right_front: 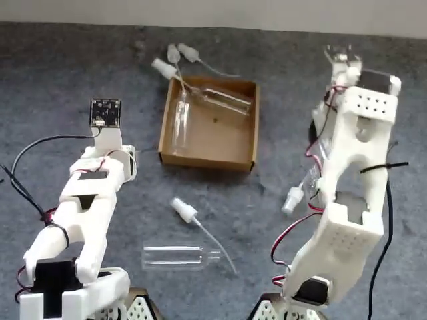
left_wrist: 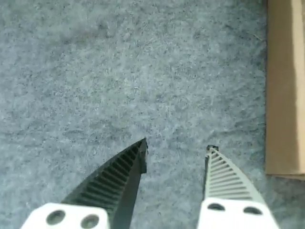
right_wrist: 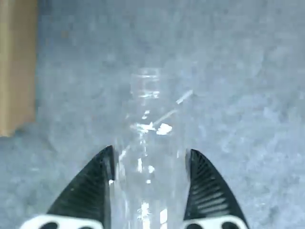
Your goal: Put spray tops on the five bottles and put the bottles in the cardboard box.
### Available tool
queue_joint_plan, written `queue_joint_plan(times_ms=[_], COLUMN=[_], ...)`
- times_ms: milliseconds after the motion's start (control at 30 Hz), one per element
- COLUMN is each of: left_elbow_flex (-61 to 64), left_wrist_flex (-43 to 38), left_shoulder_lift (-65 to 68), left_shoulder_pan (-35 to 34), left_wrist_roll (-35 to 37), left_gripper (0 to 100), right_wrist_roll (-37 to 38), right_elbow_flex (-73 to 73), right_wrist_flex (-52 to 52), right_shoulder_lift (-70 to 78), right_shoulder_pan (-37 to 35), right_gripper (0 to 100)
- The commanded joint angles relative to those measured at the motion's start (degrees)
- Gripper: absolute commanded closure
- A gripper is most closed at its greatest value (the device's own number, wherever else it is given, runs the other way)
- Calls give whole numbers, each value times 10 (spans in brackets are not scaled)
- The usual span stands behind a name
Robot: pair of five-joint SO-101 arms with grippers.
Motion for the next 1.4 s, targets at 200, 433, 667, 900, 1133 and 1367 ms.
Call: queue_joint_plan(times_ms=[200, 433, 667, 900, 1133, 1367], left_elbow_flex=[-14, -14, -14, -14, -13, -13], left_wrist_flex=[-16, -16, -16, -16, -16, -16], left_shoulder_lift=[0, 0, 0, 0, 0, 0], left_shoulder_pan=[-7, -7, -7, -7, -7, -7], left_wrist_roll=[1, 1, 1, 1, 1, 1], left_gripper=[995, 995, 995, 995, 995, 995], right_wrist_roll=[26, 25, -36, -129, -123, -13], right_elbow_flex=[128, 129, 41, -74, -172, -99], right_wrist_flex=[-49, -55, 13, 27, -85, -302], right_shoulder_lift=[-43, -48, -43, -42, -40, 45], right_shoulder_pan=[-44, -83, -193, -255, -323, -344], right_gripper=[806, 749, 749, 749, 749, 749])
